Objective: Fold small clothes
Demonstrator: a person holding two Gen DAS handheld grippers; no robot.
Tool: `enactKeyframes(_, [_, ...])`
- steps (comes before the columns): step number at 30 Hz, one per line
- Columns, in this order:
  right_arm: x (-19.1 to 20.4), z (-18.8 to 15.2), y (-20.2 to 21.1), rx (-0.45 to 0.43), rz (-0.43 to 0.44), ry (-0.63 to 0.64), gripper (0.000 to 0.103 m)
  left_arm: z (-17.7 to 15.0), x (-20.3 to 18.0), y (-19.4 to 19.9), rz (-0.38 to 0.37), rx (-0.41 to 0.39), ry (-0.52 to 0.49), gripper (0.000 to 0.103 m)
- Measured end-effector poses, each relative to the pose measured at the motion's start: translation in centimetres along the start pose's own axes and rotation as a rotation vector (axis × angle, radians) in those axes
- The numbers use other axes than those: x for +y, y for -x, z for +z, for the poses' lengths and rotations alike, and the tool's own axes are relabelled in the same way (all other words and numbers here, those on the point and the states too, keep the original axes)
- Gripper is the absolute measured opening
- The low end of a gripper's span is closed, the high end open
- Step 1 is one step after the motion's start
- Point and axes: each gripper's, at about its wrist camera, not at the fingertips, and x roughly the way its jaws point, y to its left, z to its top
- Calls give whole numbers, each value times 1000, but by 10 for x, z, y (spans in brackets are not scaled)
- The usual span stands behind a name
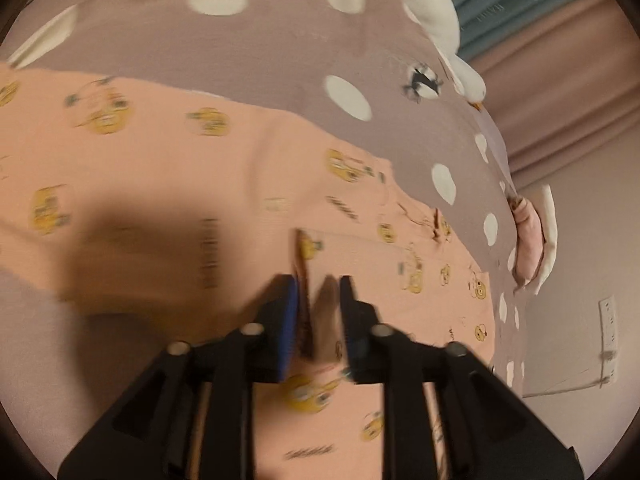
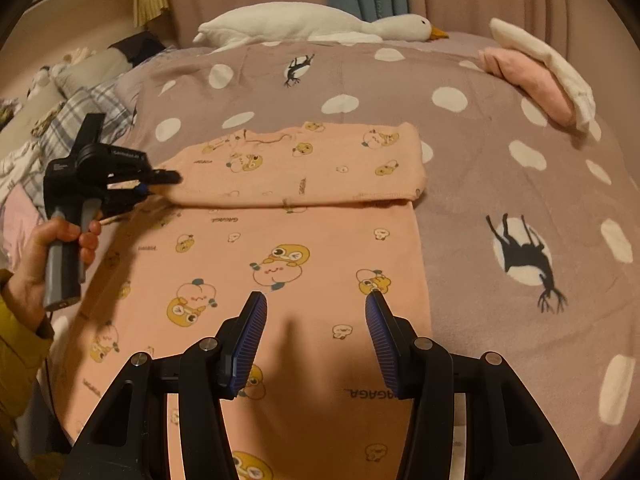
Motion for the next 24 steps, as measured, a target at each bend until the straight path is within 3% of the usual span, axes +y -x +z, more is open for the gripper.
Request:
enactKeyframes(2, [-2, -1, 1, 5, -2, -5, 51, 0, 14, 21, -16, -19, 12, 49])
enactKeyframes(4, [-2, -1, 0, 10, -2, -17, 51, -1, 32, 47, -19, -51, 42, 65])
enactKeyframes(5, [-2, -2, 0, 12, -2, -24, 51, -1, 37, 56, -27, -70, 62, 68])
enactKeyframes(9, [4, -4, 0, 19, 7, -21, 51, -4, 87, 106, -36, -153, 196, 71])
enactKeyframes(16, [27, -3, -2, 37, 18, 49, 51, -4, 165, 158, -52, -297, 409, 71])
enactKeyframes(24, [49, -2, -9, 63, -9, 119, 51, 29, 211, 157, -114, -364, 553, 68])
